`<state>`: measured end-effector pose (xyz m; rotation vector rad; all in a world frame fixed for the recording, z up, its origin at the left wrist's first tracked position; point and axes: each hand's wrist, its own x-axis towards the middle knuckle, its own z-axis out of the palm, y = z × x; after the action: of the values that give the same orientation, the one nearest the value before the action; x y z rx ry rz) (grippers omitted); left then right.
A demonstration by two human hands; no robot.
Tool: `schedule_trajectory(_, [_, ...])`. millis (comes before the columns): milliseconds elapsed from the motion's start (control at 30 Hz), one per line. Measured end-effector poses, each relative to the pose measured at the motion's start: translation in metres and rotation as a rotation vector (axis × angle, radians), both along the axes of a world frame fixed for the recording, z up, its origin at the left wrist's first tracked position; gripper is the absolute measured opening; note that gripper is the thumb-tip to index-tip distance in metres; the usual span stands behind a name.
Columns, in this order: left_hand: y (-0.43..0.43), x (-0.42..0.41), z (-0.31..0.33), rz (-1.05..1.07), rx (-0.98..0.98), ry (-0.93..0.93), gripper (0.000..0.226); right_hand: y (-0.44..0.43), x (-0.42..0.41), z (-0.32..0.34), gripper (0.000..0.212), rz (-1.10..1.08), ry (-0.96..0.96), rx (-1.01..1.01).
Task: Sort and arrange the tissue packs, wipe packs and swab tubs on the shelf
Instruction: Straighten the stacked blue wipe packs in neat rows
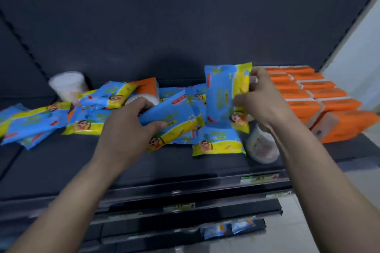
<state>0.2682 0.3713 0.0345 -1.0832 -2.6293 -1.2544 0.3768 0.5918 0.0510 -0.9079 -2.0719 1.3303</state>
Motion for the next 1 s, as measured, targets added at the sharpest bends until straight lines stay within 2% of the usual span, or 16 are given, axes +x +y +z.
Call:
schedule_trajectory(67, [-0.016, 0.009, 0.002, 0.073, 0.021, -0.011, 0.019, -0.011, -0.007, 0.004, 0.058, 0.096, 0.161, -0.112])
schedule_trajectory(167, [-0.047, 0.017, 0.004, 0.209, 0.066, -0.018, 0.019, -0.037, -0.022, 0.016, 0.035, 0.214, 0.291, -0.229])
schedule_trajectory(233, [-0.073, 0.019, 0.005, 0.275, 0.106, -0.044, 0.022, -0.058, -0.032, 0.024, 0.023, 0.291, 0.294, -0.236])
schedule_trajectory(333, [-0.116, 0.019, 0.007, 0.379, 0.177, -0.063, 0.027, -0.097, -0.047, 0.037, 0.015, 0.449, 0.279, -0.171])
schedule_trajectory(433, [-0.163, 0.021, 0.008, 0.487, 0.217, -0.038, 0.025, -0.140, -0.069, 0.041, 0.021, 0.529, 0.242, -0.120])
schedule_trajectory(567, [-0.237, 0.025, 0.008, 0.620, 0.236, -0.039, 0.022, -0.214, -0.103, 0.037, 0.036, 0.665, 0.239, -0.431])
schedule_trajectory(633, [-0.276, 0.023, 0.007, 0.674, 0.251, -0.055, 0.021, -0.257, -0.119, 0.035, 0.037, 0.730, 0.210, -0.502])
schedule_trajectory(767, [-0.356, 0.014, 0.008, 0.748, 0.249, -0.036, 0.021, -0.340, -0.153, 0.031, 0.016, 0.779, 0.145, -0.356])
schedule_trajectory(1000, [-0.459, -0.021, 0.015, 0.782, 0.325, -0.088, 0.016, -0.445, -0.193, 0.037, 0.018, 0.812, 0.135, -0.189])
